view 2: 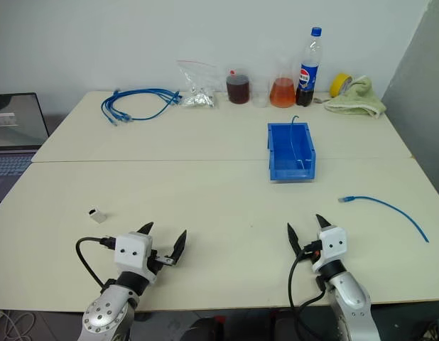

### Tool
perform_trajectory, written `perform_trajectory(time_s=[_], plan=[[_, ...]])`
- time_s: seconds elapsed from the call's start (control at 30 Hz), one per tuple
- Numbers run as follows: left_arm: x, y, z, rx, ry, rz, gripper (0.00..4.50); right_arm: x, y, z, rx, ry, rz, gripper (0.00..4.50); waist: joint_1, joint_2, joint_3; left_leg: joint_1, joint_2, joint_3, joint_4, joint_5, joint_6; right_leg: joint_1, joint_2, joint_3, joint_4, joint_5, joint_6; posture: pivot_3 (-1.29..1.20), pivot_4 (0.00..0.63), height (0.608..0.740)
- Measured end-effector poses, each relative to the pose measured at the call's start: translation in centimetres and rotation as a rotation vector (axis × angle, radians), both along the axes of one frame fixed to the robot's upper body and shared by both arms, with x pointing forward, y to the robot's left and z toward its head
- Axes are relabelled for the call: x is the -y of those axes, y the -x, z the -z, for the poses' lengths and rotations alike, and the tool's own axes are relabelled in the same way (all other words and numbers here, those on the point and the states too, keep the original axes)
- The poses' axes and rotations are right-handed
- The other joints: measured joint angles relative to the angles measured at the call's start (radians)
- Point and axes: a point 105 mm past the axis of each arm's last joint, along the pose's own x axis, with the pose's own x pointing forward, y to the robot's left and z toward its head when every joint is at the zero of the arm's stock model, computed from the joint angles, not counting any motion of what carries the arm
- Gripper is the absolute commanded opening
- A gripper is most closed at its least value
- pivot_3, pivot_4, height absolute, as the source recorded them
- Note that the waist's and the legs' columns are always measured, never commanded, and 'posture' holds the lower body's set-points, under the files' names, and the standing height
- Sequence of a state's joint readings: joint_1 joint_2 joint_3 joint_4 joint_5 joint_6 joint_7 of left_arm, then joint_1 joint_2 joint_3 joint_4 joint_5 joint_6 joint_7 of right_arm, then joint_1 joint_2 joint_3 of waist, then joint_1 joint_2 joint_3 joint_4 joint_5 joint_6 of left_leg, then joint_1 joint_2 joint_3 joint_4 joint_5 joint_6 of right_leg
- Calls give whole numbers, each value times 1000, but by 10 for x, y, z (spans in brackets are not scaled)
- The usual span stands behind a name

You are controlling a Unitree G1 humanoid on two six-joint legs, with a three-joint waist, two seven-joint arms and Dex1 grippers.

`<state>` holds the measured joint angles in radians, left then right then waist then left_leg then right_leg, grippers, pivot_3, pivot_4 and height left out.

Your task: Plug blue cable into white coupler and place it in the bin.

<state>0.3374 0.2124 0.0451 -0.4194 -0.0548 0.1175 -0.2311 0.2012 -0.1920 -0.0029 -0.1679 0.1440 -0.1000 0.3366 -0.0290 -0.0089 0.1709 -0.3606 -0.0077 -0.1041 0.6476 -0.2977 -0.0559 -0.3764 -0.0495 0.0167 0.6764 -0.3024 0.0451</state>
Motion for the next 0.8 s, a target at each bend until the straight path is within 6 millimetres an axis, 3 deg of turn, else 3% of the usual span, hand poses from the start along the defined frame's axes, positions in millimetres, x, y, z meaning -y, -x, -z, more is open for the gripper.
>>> perform_trajectory(time_s=[0.8], plan=[[6,1,-7,52,-16,42,4469,-2,-3,0,1,11,-35,4500,0,0,0,0,0,1,0,0,0,0,0,0,0,0,0,0,150,740]])
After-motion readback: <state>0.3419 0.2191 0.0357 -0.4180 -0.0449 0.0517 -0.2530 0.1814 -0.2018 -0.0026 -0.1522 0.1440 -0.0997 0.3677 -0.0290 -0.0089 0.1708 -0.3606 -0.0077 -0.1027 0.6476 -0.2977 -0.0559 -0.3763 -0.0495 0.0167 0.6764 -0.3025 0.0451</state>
